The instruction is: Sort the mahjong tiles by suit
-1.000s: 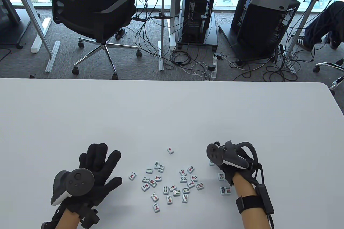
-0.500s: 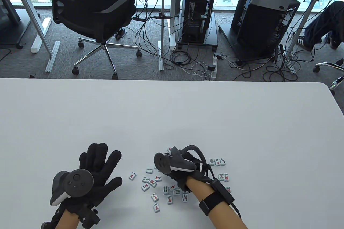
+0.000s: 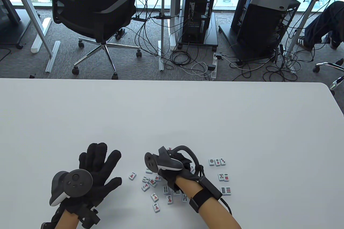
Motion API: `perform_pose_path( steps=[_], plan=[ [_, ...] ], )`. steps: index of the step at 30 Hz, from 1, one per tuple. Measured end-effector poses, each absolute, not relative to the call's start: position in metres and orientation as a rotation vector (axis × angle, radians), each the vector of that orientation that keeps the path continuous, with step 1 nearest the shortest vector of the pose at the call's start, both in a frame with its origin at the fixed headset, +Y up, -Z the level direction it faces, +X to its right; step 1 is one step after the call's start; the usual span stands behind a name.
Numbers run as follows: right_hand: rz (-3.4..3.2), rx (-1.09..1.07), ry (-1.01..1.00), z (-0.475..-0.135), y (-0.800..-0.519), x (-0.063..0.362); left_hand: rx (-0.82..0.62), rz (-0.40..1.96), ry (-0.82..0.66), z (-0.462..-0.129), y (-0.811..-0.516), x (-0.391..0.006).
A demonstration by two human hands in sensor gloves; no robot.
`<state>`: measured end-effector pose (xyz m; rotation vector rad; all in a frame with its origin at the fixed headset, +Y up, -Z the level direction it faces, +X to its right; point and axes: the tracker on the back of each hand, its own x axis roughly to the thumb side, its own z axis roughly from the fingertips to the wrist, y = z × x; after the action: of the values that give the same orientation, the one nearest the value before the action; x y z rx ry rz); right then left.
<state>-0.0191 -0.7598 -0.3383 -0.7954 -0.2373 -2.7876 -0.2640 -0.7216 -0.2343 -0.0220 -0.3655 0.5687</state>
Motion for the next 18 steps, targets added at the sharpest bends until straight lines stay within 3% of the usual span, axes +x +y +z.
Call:
perform_pose_path(
  steps=[9, 14, 18],
  plan=[
    [-2.896, -0.855, -0.232, -0.342, -0.751, -0.005, -0.025, 0.565, -0.366, -0.234, -0.72, -0.264],
    [-2.903, -0.872, -0.119, -0.336, -0.72, 0.028, -0.034, 0.56, -0.363, -0.235, -0.721, -0.263],
    [-2.853, -0.915, -0.214, -0.33, -0.704, 0.068, -0.036, 0.553, -0.363, -0.234, -0.721, -0.262]
  ],
)
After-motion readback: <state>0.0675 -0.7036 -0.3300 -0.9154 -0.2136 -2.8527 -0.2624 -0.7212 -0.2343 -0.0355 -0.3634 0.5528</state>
